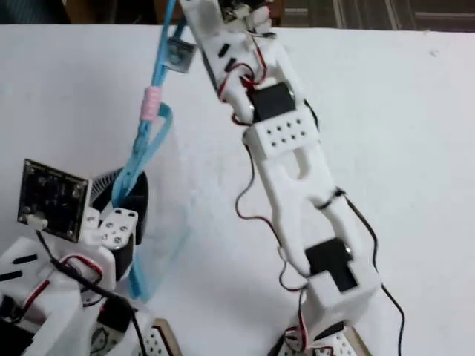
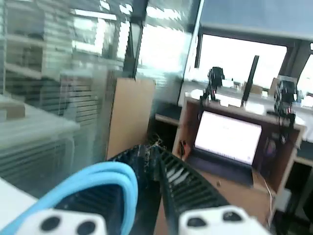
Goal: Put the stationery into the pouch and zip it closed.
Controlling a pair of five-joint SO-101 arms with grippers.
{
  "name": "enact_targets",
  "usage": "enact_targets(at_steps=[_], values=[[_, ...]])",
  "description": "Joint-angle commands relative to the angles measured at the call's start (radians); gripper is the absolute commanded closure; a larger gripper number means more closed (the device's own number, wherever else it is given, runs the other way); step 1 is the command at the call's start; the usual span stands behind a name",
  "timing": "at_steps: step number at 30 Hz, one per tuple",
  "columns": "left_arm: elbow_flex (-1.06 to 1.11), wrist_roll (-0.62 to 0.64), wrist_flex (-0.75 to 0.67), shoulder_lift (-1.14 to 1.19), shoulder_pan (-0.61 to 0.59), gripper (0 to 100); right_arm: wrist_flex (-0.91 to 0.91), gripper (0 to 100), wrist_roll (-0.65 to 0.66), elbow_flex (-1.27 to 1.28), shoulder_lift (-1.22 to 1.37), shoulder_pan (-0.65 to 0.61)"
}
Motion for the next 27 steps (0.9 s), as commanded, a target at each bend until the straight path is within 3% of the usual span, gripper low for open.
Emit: enact_targets(at_steps=[1, 13, 27], values=[[-0.097, -0.017, 0.072, -0.022, 0.013, 98, 0.065, 98.3, 0.008, -0.242, 0.174, 0.222], [-0.117, -0.012, 0.101, -0.022, 0.013, 98, 0.249, 98.3, 0.064, -0.775, 0.615, 0.34], [-0.124, -0.015, 0.101, -0.027, 0.015, 98, 0.266, 98.3, 0.068, -0.813, 0.717, 0.483]])
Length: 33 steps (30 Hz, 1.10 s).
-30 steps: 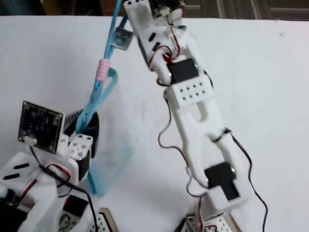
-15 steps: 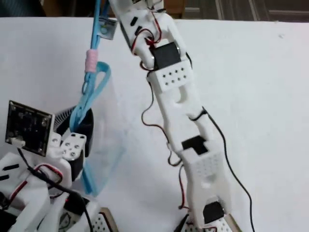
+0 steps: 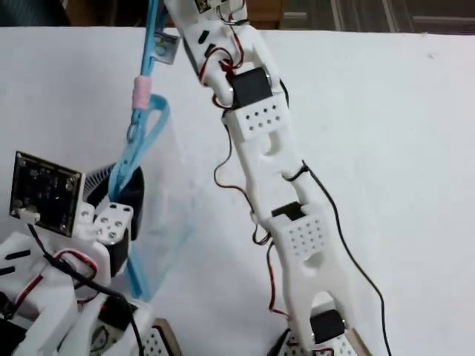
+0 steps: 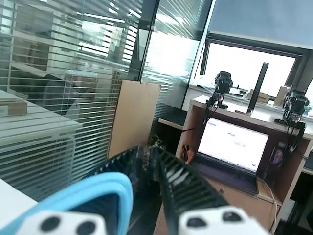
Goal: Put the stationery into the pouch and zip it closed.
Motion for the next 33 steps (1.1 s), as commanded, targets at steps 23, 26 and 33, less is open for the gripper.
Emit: enact_targets(at_steps=[23, 26, 33], values=[[-0.124, 0.002, 0.144, -0.039, 0.008, 94, 0.084, 98.3, 0.078, -0.011, 0.05, 0.492], [-0.123, 0.003, 0.133, -0.038, 0.008, 93, 0.153, 98.3, 0.08, -0.011, 0.025, 0.473], [-0.008, 0.003, 0.069, -0.038, -0.021, 93, 0.483, 98.1, 0.08, -0.011, -0.059, 0.466]])
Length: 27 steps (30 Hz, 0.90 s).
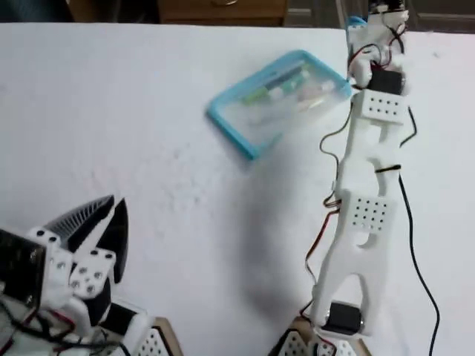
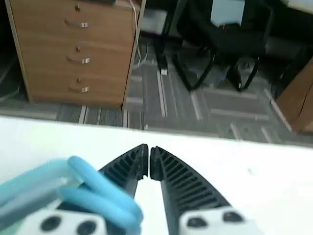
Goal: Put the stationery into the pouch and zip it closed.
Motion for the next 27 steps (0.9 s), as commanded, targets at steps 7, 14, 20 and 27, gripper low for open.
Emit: enact_targets(at_steps=[7, 14, 20, 27], values=[[0.157, -0.009, -0.215, 0.004, -0.4, 93, 0.605, 71.9, 0.006, -0.031, -0.254, -0.07], [0.267, -0.003, -0.284, 0.002, -0.562, 88, 0.952, 55.5, 0.006, -0.031, -0.424, -0.182], [0.377, -0.008, -0.284, 0.002, -0.565, 81, 0.947, 69.3, 0.006, -0.018, -0.613, -0.222], [0.482, -0.009, -0.399, 0.002, -0.565, 91, 0.947, 93.2, 0.005, -0.017, -0.805, -0.231]])
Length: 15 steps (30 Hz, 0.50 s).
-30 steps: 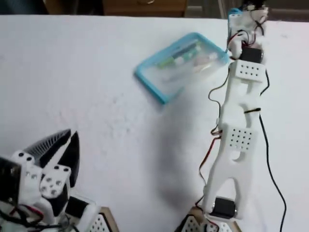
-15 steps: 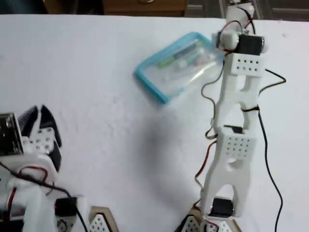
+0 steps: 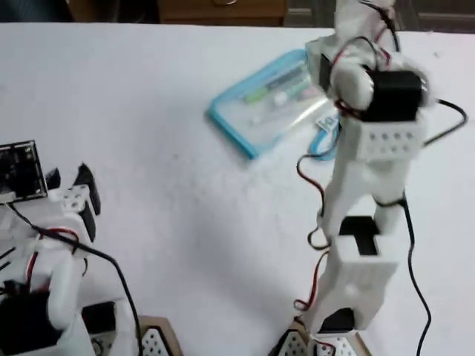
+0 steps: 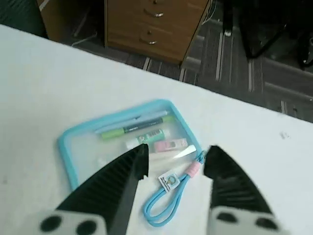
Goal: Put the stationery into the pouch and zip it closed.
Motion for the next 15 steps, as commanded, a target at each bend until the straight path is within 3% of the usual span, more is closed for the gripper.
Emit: enact_targets(at_steps=[1, 4, 7, 12, 15], values=[[0.032, -0.008, -0.054, -0.002, -0.007, 92, 0.022, 95.7, 0.005, -0.014, -0.136, 0.001], [0.081, 0.002, -0.044, -0.002, -0.002, 90, 0.024, 97.8, 0.006, 0.018, -0.217, 0.028], [0.133, -0.008, -0.052, -0.002, -0.025, 88, 0.024, 93.3, 0.006, 0.166, -0.337, 0.059], [0.221, -0.008, -0.124, -0.039, -0.062, 88, 0.022, 82.4, 0.006, 0.687, -0.63, 0.062], [0.304, -0.008, -0.175, -0.17, -0.056, 88, 0.005, 80.9, 0.005, 1.048, -0.843, 0.062]])
